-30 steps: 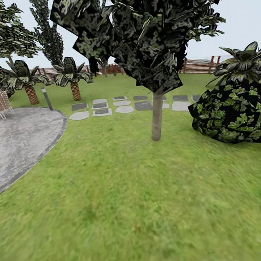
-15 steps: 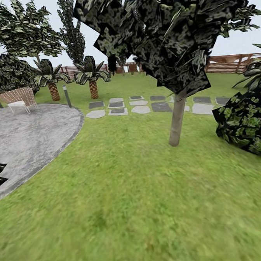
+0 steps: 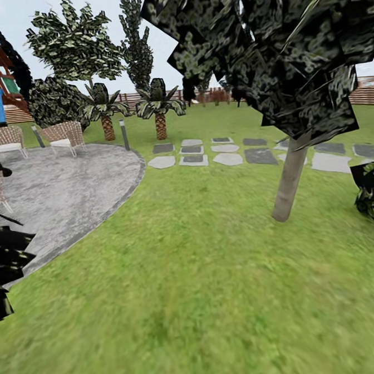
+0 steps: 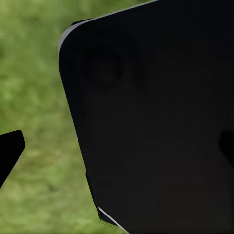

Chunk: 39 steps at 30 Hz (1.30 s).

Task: Take the three Easter eggs out of the wicker basket on the lawn in the garden, then place them on the lawn next to a single tree (choose any tree) so that all three eggs are next to the same tree and none are left in the basket.

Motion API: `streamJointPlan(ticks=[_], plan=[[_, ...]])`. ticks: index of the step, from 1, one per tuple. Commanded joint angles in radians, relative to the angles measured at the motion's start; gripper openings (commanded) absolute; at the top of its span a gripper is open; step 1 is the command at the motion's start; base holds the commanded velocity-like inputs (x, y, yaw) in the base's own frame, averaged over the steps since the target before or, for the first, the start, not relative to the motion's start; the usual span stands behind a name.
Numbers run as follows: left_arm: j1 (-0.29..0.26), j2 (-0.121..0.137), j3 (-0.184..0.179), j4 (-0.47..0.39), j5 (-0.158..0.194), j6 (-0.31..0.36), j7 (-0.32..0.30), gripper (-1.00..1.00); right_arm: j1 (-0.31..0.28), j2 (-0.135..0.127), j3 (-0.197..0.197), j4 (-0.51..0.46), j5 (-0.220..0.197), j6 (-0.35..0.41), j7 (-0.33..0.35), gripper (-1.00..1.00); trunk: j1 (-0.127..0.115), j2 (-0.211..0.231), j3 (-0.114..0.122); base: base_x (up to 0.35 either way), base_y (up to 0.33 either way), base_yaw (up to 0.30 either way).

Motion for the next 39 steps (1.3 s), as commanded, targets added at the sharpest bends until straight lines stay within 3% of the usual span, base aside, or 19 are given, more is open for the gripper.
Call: streamJointPlan(ticks=[1, 8, 39], plan=[[-0.001, 0.000, -0.004, 0.001, -0.004, -0.004, 0.000, 1.00, 0.000, 0.000, -0.007, 0.002, -0.004, -0.007, 0.000, 1.00, 0.001, 0.000, -0.001, 0.337, 0.000, 0.291], [0.000, 0.000, -0.004, 0.000, -0.004, -0.004, 0.000, 1.00, 0.000, 0.000, -0.007, 0.003, -0.004, -0.007, 0.000, 1.00, 0.001, 0.000, -0.001, 0.334, -0.062, 0.161], [0.000, 0.000, -0.005, 0.000, -0.004, -0.004, 0.000, 1.00, 0.000, 0.000, -0.006, 0.006, -0.004, -0.006, 0.000, 1.00, 0.001, 0.000, -0.001, 0.330, -0.075, 0.026]])
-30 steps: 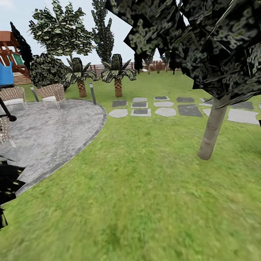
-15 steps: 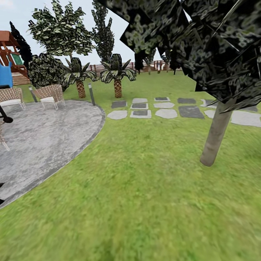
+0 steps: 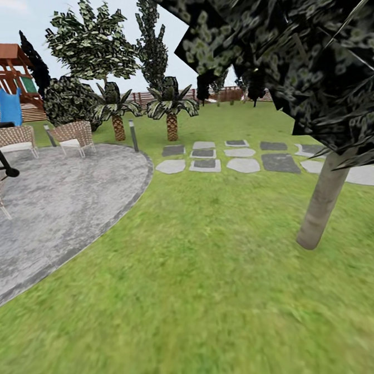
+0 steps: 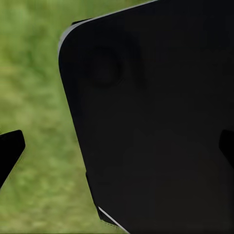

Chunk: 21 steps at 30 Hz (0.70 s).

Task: Take the three Easter eggs out of the wicker basket on the lawn in the garden, then place them on the lawn next to a single tree (choose any tree) so that all three eggs are next to the same tree and none are left in the basket.

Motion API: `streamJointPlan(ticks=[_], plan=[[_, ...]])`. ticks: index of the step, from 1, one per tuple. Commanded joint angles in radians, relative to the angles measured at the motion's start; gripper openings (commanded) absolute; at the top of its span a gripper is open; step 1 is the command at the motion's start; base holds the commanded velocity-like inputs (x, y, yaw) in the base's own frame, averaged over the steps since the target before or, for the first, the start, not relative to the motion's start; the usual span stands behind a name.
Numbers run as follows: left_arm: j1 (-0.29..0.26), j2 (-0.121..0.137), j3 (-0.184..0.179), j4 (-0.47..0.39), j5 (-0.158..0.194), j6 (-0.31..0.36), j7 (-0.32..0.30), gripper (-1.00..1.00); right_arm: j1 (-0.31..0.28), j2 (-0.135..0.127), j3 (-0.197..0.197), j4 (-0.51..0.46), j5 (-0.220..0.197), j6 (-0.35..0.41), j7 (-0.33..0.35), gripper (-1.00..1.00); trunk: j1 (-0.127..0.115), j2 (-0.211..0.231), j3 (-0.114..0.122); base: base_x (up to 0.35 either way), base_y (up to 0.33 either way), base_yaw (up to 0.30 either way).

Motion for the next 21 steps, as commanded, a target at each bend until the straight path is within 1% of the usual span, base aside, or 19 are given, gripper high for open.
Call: streamJointPlan(ticks=[1, 11, 15, 21], plan=[[-0.001, 0.000, -0.004, 0.001, -0.004, -0.004, 0.000, 1.00, 0.000, 0.000, -0.006, 0.001, -0.004, -0.006, 0.000, 1.00, 0.001, 0.000, -0.001, 0.330, -0.002, 0.204], [-0.001, 0.000, -0.004, 0.001, -0.004, -0.004, 0.000, 1.00, 0.000, -0.001, -0.007, 0.002, -0.004, -0.007, 0.000, 1.00, 0.001, 0.000, -0.001, 0.330, -0.036, 0.224], [-0.001, 0.000, -0.004, 0.001, -0.004, -0.004, 0.000, 1.00, 0.000, 0.000, -0.007, 0.002, -0.004, -0.007, 0.000, 1.00, 0.001, 0.000, -0.001, 0.330, -0.017, 0.083], [-0.001, 0.000, -0.004, 0.001, -0.004, -0.004, 0.000, 1.00, 0.000, 0.000, -0.006, 0.001, -0.004, -0.007, 0.000, 1.00, 0.001, 0.000, -0.001, 0.331, -0.004, 0.024]])
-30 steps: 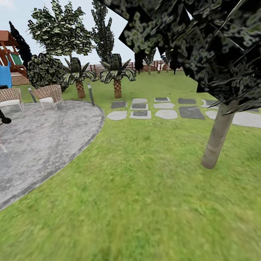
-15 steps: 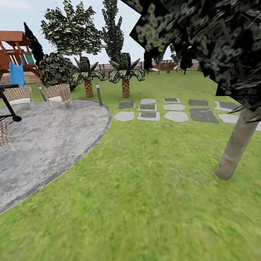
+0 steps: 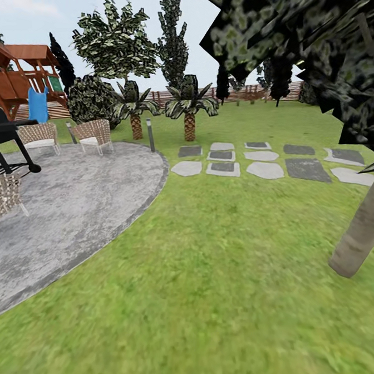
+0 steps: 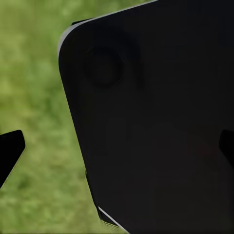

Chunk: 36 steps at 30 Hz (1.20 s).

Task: Take the three Easter eggs out of the wicker basket on the lawn in the garden, then place them on the lawn next to a single tree (choose any tree) so that all three eggs are next to the same tree and none are left in the basket.

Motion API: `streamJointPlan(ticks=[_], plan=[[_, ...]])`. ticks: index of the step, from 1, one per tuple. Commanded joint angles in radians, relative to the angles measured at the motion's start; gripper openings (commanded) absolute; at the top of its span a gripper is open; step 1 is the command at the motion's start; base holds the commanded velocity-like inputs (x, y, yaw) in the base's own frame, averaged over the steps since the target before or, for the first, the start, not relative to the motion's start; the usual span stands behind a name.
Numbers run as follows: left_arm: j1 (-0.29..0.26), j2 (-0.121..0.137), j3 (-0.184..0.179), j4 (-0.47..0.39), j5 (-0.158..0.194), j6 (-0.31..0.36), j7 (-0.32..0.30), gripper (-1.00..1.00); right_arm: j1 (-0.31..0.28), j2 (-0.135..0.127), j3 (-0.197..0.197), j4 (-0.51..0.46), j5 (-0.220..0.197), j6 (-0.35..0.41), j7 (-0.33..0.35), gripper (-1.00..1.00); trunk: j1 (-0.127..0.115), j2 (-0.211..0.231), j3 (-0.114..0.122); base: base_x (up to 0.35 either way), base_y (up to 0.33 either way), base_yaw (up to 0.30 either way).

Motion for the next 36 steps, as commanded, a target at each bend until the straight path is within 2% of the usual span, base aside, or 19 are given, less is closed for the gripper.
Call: streamJointPlan(ticks=[1, 17, 36], plan=[[0.000, 0.000, -0.004, 0.001, -0.004, -0.004, 0.000, 1.00, -0.001, 0.000, -0.006, 0.002, -0.004, -0.006, 0.000, 1.00, 0.001, 0.000, -0.001, 0.333, -0.001, 0.052], [0.000, 0.000, -0.003, 0.001, -0.004, -0.004, 0.000, 1.00, -0.001, 0.000, -0.006, -0.001, -0.004, -0.006, 0.000, 1.00, 0.001, 0.000, -0.001, 0.335, 0.000, 0.197], [0.000, 0.000, -0.004, 0.001, -0.004, -0.004, 0.000, 1.00, -0.001, 0.000, -0.006, 0.003, -0.004, -0.006, 0.000, 1.00, 0.001, 0.000, -0.001, 0.335, 0.000, 0.042]])
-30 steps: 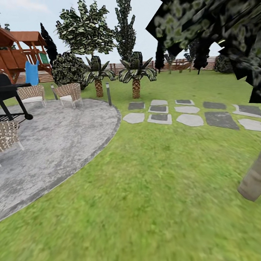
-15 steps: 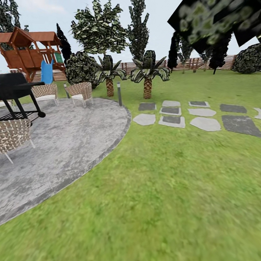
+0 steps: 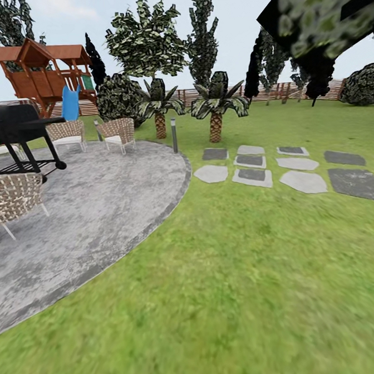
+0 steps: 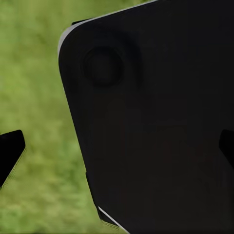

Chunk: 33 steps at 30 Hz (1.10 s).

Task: Take the three Easter eggs out of the wicker basket on the lawn in the garden, then place them on the lawn next to a single tree (choose any tree) so that all three eggs are next to the same tree and none are left in the basket.

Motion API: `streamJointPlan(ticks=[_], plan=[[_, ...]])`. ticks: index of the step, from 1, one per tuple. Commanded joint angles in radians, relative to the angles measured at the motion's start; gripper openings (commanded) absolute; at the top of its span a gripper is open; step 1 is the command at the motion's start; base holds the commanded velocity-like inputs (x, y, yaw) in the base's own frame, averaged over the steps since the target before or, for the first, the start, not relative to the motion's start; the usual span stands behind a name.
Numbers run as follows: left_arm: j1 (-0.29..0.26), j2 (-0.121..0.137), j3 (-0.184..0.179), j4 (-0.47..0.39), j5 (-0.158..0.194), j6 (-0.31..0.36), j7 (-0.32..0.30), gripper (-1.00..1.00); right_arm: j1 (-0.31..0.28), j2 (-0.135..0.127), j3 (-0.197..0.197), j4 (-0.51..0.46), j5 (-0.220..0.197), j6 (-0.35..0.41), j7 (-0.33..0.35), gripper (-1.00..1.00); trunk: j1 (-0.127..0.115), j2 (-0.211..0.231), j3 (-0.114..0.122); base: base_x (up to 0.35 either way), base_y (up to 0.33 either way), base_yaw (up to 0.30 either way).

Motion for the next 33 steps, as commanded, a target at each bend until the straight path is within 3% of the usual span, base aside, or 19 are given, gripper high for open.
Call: streamJointPlan(ticks=[1, 26, 33], plan=[[0.000, 0.000, -0.004, 0.001, -0.004, -0.004, 0.000, 1.00, 0.000, 0.000, -0.006, 0.002, -0.004, -0.007, 0.000, 1.00, 0.001, 0.000, -0.001, 0.335, 0.000, 0.070], [0.000, 0.003, -0.003, 0.001, -0.003, -0.006, 0.000, 1.00, 0.000, 0.000, -0.006, 0.001, -0.003, -0.008, 0.000, 1.00, 0.001, 0.000, -0.001, 0.313, 0.000, 0.009], [0.000, 0.006, -0.003, 0.001, -0.005, -0.078, 0.000, 1.00, 0.000, 0.000, -0.005, 0.000, -0.003, -0.008, 0.000, 1.00, 0.001, 0.000, -0.001, 0.233, 0.000, 0.040]])
